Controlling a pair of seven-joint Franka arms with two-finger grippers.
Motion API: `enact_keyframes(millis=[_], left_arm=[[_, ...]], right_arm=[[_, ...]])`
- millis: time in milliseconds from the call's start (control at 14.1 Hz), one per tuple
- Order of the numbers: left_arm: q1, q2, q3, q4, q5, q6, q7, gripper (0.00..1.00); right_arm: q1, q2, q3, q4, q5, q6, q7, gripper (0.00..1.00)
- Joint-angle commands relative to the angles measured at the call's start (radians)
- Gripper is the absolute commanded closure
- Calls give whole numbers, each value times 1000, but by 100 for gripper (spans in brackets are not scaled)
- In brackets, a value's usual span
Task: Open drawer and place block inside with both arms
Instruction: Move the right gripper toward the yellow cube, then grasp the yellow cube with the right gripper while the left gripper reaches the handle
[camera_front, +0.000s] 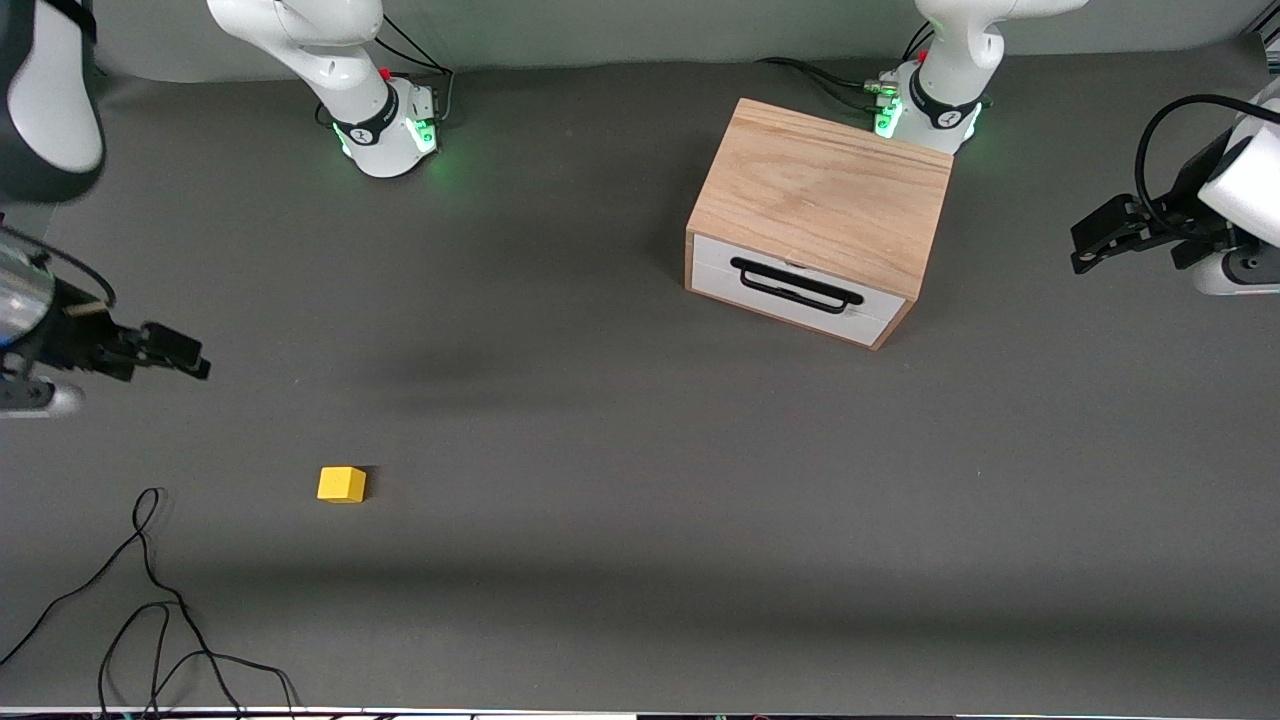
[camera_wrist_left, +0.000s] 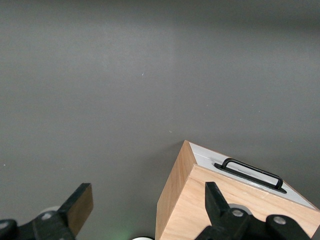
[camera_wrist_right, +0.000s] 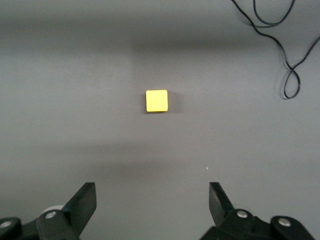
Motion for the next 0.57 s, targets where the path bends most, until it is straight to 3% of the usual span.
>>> enact_keyframes(millis=[0,495], left_arm=[[1,-19,1,-12,2,14,1,0],[1,-19,2,-12,2,14,1,0]], right_arm=[[3,108,-4,14,1,107,8,0],[25,298,-4,19,-19,265,63,0]])
